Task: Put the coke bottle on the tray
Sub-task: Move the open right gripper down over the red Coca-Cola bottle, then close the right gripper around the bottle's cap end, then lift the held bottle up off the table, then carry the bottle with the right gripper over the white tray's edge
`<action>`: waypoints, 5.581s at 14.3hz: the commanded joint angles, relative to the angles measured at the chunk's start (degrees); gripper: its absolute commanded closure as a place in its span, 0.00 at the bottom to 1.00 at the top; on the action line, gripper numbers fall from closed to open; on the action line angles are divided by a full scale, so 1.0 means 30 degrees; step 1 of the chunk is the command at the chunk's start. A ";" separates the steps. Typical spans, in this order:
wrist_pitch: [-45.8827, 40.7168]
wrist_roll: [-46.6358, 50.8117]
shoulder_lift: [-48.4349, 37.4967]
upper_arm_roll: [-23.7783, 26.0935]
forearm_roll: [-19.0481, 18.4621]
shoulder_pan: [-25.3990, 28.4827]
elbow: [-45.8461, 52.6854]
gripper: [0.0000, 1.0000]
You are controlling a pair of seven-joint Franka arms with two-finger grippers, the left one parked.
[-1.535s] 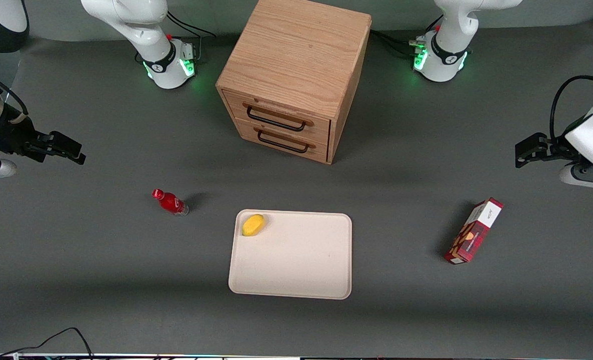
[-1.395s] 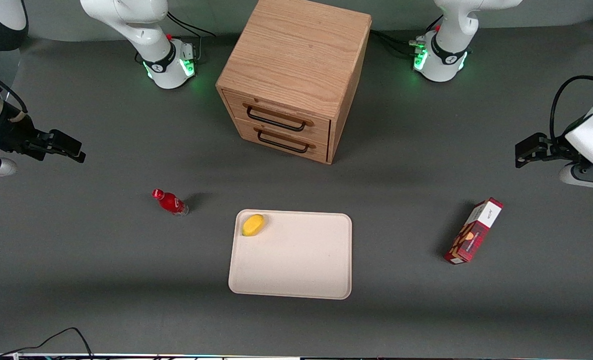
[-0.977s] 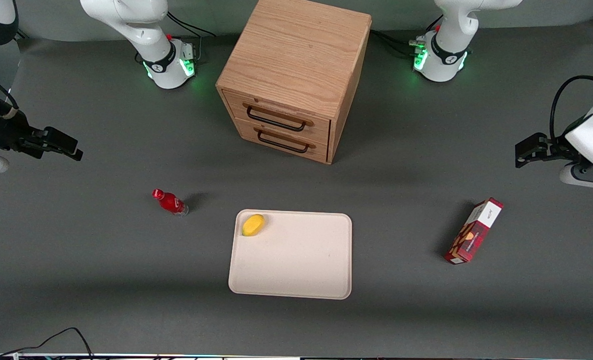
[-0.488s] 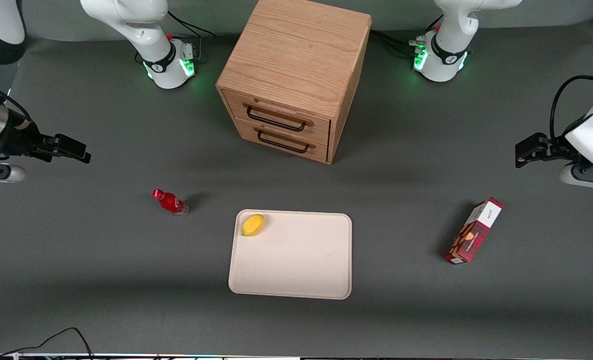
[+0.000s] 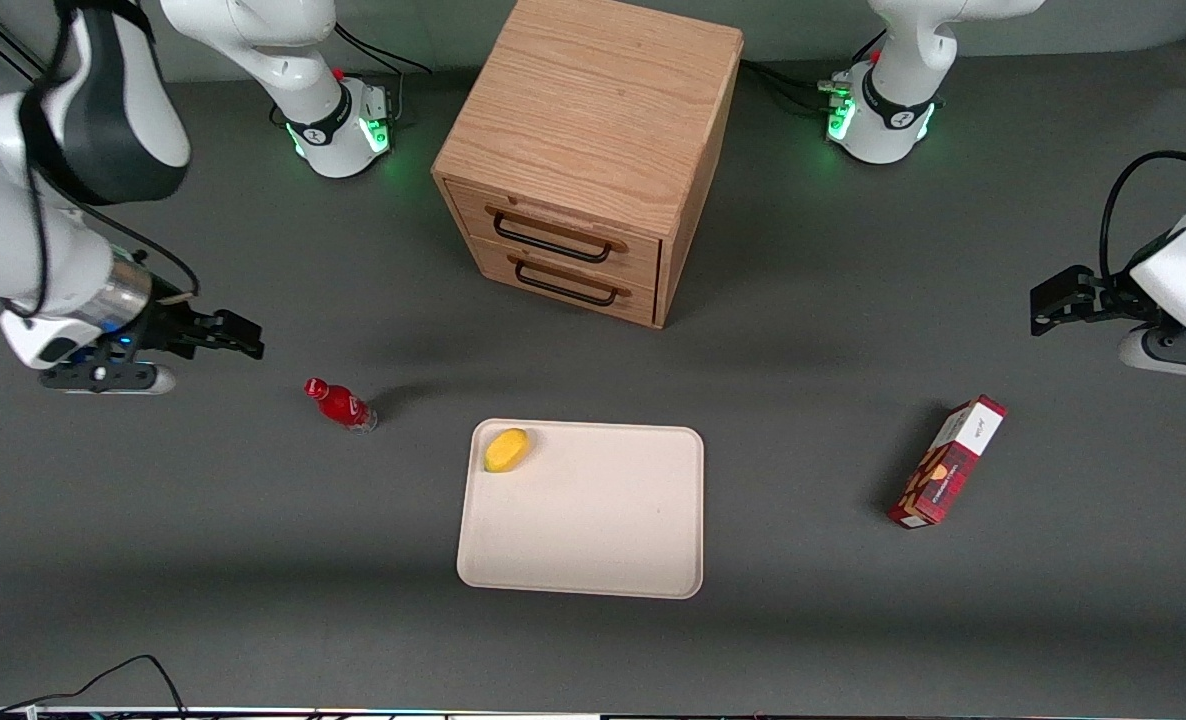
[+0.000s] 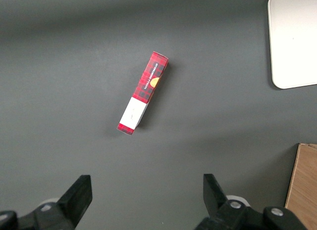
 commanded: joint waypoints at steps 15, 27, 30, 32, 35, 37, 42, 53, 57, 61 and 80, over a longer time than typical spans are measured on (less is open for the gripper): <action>0.6928 0.1915 0.3255 0.1556 -0.2907 0.0070 -0.2922 0.02; 0.6898 0.2149 0.3816 0.1585 -0.3200 0.0129 -0.2509 0.21; 0.6898 0.2178 0.3698 0.1614 -0.3229 0.0129 -0.2801 0.22; 0.6898 0.2178 0.3523 0.1614 -0.3229 0.0129 -0.3007 0.24; 0.6898 0.2178 0.3405 0.1614 -0.3229 0.0129 -0.3125 0.35; 0.6840 0.2178 0.3347 0.1614 -0.3229 0.0100 -0.3066 0.58; 0.6752 0.2207 0.3200 0.1614 -0.3200 0.0100 -0.2949 1.00; -0.5390 0.2003 0.2936 0.1556 -0.2586 -0.0106 0.6851 1.00; -0.8976 0.1973 0.3315 0.1468 -0.1007 -0.0222 1.1223 1.00; -0.8137 0.1007 0.4075 0.1643 -0.0885 0.0767 1.1990 1.00; 0.2239 0.4785 1.5182 -0.1462 -0.3932 0.8654 1.6592 1.00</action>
